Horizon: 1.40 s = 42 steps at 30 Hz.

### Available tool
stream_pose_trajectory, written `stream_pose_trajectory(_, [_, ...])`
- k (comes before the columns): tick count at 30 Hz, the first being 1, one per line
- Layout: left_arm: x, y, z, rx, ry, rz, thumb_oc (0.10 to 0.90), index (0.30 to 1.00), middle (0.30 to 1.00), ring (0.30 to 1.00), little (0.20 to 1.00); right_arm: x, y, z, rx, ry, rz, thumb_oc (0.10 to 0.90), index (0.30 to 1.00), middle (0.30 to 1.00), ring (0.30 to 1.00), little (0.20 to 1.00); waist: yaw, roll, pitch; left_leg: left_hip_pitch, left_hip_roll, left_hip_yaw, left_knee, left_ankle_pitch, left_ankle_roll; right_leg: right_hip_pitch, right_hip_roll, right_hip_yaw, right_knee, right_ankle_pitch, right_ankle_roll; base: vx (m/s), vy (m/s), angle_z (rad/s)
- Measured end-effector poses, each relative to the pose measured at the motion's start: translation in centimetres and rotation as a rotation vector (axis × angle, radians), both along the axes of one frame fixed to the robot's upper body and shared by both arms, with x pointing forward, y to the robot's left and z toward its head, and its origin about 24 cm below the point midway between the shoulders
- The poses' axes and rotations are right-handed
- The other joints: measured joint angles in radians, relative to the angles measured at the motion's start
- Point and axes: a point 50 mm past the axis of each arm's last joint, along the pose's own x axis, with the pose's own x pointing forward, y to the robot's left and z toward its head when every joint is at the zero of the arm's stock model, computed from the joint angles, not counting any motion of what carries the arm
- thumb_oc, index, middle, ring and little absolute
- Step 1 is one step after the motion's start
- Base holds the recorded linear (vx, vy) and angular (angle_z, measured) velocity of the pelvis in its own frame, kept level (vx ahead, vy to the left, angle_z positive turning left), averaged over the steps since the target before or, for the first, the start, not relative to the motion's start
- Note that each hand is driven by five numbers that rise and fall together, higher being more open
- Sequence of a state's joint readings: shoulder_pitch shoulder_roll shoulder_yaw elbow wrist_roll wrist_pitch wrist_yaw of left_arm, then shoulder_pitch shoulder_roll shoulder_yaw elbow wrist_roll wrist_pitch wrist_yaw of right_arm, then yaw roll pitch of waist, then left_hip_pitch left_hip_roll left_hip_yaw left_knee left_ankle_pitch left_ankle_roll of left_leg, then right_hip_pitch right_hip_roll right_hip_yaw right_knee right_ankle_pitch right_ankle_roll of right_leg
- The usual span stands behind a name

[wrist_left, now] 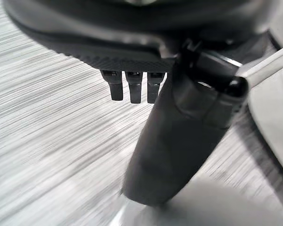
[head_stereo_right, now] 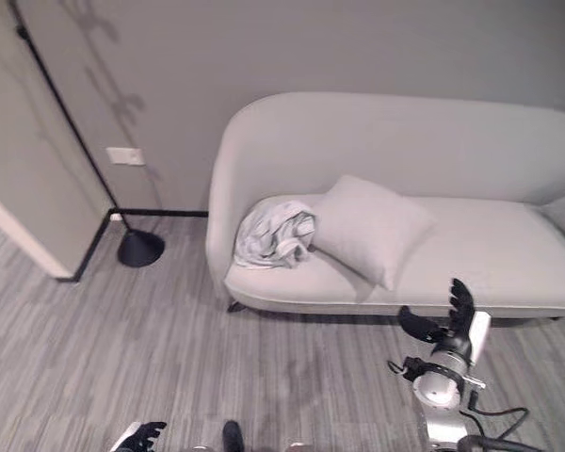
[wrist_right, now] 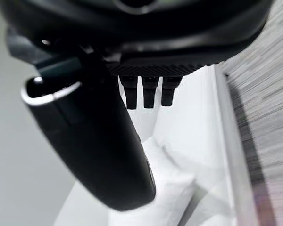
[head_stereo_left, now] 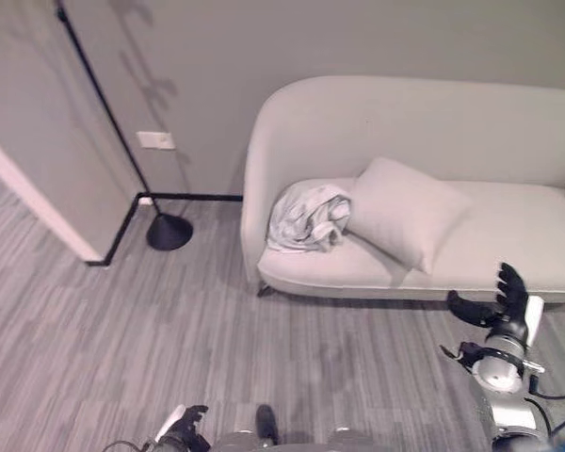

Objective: Hang the clothes on the sofa on the clothes rack.

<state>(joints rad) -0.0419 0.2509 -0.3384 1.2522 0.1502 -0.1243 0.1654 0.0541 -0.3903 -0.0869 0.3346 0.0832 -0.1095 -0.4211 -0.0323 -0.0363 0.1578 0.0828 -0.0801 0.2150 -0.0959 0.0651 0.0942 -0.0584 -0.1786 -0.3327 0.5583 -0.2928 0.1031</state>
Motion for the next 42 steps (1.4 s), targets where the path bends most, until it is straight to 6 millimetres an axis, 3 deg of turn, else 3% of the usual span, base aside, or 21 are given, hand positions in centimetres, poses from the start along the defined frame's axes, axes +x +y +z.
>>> stream_pose_trajectory(3, [2.5,-1.2,0.6,-0.031,-0.074,-0.027,0.800,0.900,0.900,0.900,0.900,0.9,1.8,0.5,0.013,-0.008,0.126,0.800,0.900,0.900,0.900,0.900,0.005,0.015,-0.006,0.001,0.006,-0.030,0.003,-0.003,0.007,-0.031,-0.024,0.031,-0.259,0.050,0.021,0.29,-0.168,0.32])
stream_pose_trajectory(4, [2.7,-2.3,0.4,-0.068,-0.073,-0.027,0.800,0.900,0.900,0.900,0.900,1.0,2.6,0.1,0.023,0.014,0.189,0.800,0.900,0.900,0.900,0.900,0.015,0.040,-0.020,0.008,0.036,-0.054,0.004,-0.017,0.001,0.000,0.036,0.128,-0.434,0.172,0.029,0.29,-0.210,0.33])
stream_pose_trajectory(7, [1.7,-2.9,-0.1,-0.094,-0.030,0.011,0.800,0.900,0.900,0.900,0.900,1.1,2.7,0.2,0.002,0.025,0.214,0.800,0.900,0.900,0.900,0.900,0.038,0.064,-0.020,0.030,0.066,-0.098,0.004,-0.039,-0.024,0.003,0.068,0.186,-0.570,0.288,0.034,0.35,-0.302,0.31])
stream_pose_trajectory(8, [1.2,-2.8,-0.3,-0.093,-0.017,0.023,0.800,0.900,0.900,0.900,0.900,1.1,2.7,0.1,0.001,0.029,0.214,0.800,0.900,0.900,0.900,0.900,0.036,0.064,-0.020,0.041,0.071,-0.109,0.004,-0.049,-0.036,0.000,0.065,0.196,-0.588,0.305,0.036,0.54,-0.476,0.95])
stream_pose_trajectory(9, [0.4,-1.9,-0.3,-0.065,-0.001,0.017,0.800,0.900,0.900,0.900,0.900,0.8,2.6,-0.1,-0.003,0.050,0.218,0.800,0.900,0.900,0.900,0.900,0.030,0.036,-0.030,0.083,0.076,-0.161,0.002,-0.066,-0.072,0.028,0.062,0.235,-0.657,0.366,0.033,0.40,-0.354,0.93])
stream_pose_trajectory(10, [-0.4,-1.8,-0.6,-0.067,0.017,0.031,0.800,0.900,0.900,0.900,0.900,0.8,2.6,-0.2,-0.009,0.052,0.223,0.800,0.900,0.900,0.900,0.900,0.032,0.029,-0.031,0.097,0.079,-0.177,0.002,-0.086,-0.085,0.037,0.054,0.228,-0.640,0.396,0.028,0.50,-0.470,0.98])
stream_pose_trajectory(11, [-1.1,-1.3,-0.6,-0.051,0.023,0.058,0.800,0.900,0.900,0.900,0.900,0.7,2.6,-0.6,-0.027,0.086,0.236,0.800,0.900,0.900,0.900,0.900,0.034,0.026,-0.043,0.129,0.099,-0.185,0.002,-0.101,-0.110,0.049,0.073,0.222,-0.617,0.438,-0.009,0.30,-0.382,0.38])
stream_pose_trajectory(12, [-2.7,-1.6,-1.0,-0.060,0.051,0.092,0.800,0.900,0.900,0.900,0.900,0.7,2.2,-0.4,-0.081,0.108,0.262,0.800,0.900,0.900,0.900,0.900,0.059,0.054,-0.081,0.135,0.152,-0.169,0.011,-0.110,-0.134,0.073,0.122,0.204,-0.635,0.411,-0.045,0.37,-0.479,0.35])
stream_pose_trajectory(13, [-2.7,-1.8,-1.0,-0.069,0.045,0.116,0.800,0.900,0.900,0.900,0.900,1.2,2.0,0.1,-0.094,0.095,0.264,0.800,0.900,0.900,0.900,0.900,0.066,0.064,-0.080,0.110,0.173,-0.182,0.072,-0.129,-0.155,0.098,0.142,0.178,-0.655,0.405,-0.055,0.35,-0.475,0.35])
stream_pose_trajectory(14, [-2.3,-1.6,-0.9,-0.065,0.028,0.144,0.800,0.900,0.900,0.900,0.900,1.7,1.9,0.3,-0.098,0.093,0.263,0.800,0.900,0.900,0.900,0.900,0.073,0.045,-0.071,0.054,0.173,-0.191,0.194,-0.139,-0.161,0.109,0.144,0.159,-0.657,0.392,-0.074,0.21,-0.322,0.56])
stream_pose_trajectory(15, [-1.3,-1.0,-0.5,-0.054,-0.009,0.156,0.800,0.900,0.900,0.900,0.900,2.1,1.7,0.6,-0.104,0.087,0.262,0.800,0.900,0.900,0.900,0.900,0.098,0.007,-0.054,-0.051,0.169,-0.197,0.420,-0.140,-0.163,0.130,0.144,0.136,-0.656,0.369,-0.108,0.19,-0.369,0.56])
stream_pose_trajectory(17, [0.4,-0.3,0.2,-0.021,-0.075,0.109,0.800,0.900,0.900,0.900,0.900,3.2,2.1,1.2,-0.115,0.059,0.277,0.800,0.900,0.900,0.900,0.900,0.128,-0.009,-0.047,-0.277,0.209,-0.257,0.831,-0.087,-0.165,0.173,0.190,0.092,-0.656,0.336,-0.167,0.18,-0.243,0.49])
stream_pose_trajectory(18, [0.9,-0.1,0.4,-0.010,-0.090,0.078,0.800,0.900,0.900,0.900,0.900,3.9,2.6,1.3,-0.119,0.060,0.299,0.800,0.900,0.900,0.900,0.900,0.125,-0.029,-0.043,-0.322,0.202,-0.234,0.833,-0.121,-0.158,0.176,0.191,0.071,-0.656,0.332,-0.171,0.17,-0.053,0.34])
stream_pose_trajectory(19, [1.0,0.1,0.5,-0.004,-0.095,0.078,0.800,0.900,0.900,0.900,0.900,4.3,3.0,1.4,-0.122,0.058,0.316,0.800,0.900,0.900,0.900,0.900,0.126,-0.039,-0.042,-0.328,0.196,-0.207,0.776,-0.122,-0.157,0.179,0.189,0.065,-0.655,0.327,-0.168,0.25,0.003,0.28])
stream_pose_trajectory(21, [0.7,0.4,0.5,0.000,-0.087,0.078,0.800,0.900,0.900,0.900,0.900,5.2,4.0,1.9,-0.138,0.046,0.366,0.800,0.900,0.900,0.900,0.900,0.117,-0.051,-0.036,-0.293,0.167,-0.151,0.451,-0.105,-0.162,0.178,0.189,0.044,-0.650,0.321,-0.170,0.15,0.041,0.21])
stream_pose_trajectory(24, [-0.5,0.6,0.2,-0.009,-0.048,0.093,0.800,0.900,0.900,0.900,0.900,5.6,4.2,0.8,-0.146,0.109,0.397,0.800,0.900,0.900,0.900,0.900,0.107,-0.063,-0.032,-0.191,0.127,-0.127,0.007,0.004,-0.167,0.173,0.203,0.015,-0.651,0.305,-0.148,0.19,0.112,0.24])
stream_pose_trajectory(28, [-1.7,1.2,-0.2,-0.015,0.009,0.171,0.800,0.900,0.900,0.900,0.900,5.0,4.1,-1.0,-0.176,0.227,0.428,0.800,0.900,0.900,0.900,0.900,0.105,-0.064,-0.028,-0.115,0.114,-0.125,0.000,0.034,-0.156,0.197,0.216,0.009,-0.651,0.276,-0.157,0.25,0.171,0.06])
stream_pose_trajectory(32, [-2.0,0.7,-0.3,-0.003,0.030,0.072,0.800,0.900,0.900,0.900,0.900,4.9,3.3,-1.8,-0.241,0.312,0.426,0.800,0.900,0.900,0.900,0.900,0.101,-0.047,-0.031,-0.035,0.104,-0.104,0.000,0.036,-0.148,0.186,0.219,0.013,-0.651,0.275,-0.159,0.12,0.157,0.02])
stream_pose_trajectory(34, [-1.4,0.3,-0.2,-0.018,0.011,0.054,0.800,0.900,0.900,0.900,0.900,5.3,2.5,-1.4,-0.289,0.330,0.424,0.800,0.900,0.900,0.900,0.900,0.101,-0.019,-0.025,-0.023,0.111,-0.106,0.000,0.049,-0.132,0.180,0.220,0.005,-0.651,0.276,-0.159,0.08,0.129,0.13])
stream_pose_trajectory(36, [-0.7,-0.3,-0.1,-0.038,-0.016,0.042,0.800,0.900,0.900,0.900,0.900,5.6,2.0,-1.0,-0.312,0.333,0.417,0.800,0.900,0.900,0.900,0.900,0.105,0.013,-0.028,-0.024,0.114,-0.121,0.000,0.006,-0.132,0.176,0.221,-0.006,-0.651,0.278,-0.157,0.07,0.110,0.15])
stream_pose_trajectory(42, [0.1,-0.9,0.1,-0.053,-0.051,-0.006,0.800,0.900,0.900,0.900,0.900,6.7,2.5,0.1,-0.387,0.302,0.463,0.800,0.900,0.900,0.900,0.900,0.126,0.017,-0.027,-0.060,0.069,-0.130,0.003,0.000,-0.098,0.147,0.175,-0.015,-0.651,0.297,-0.124,0.02,0.052,0.08])
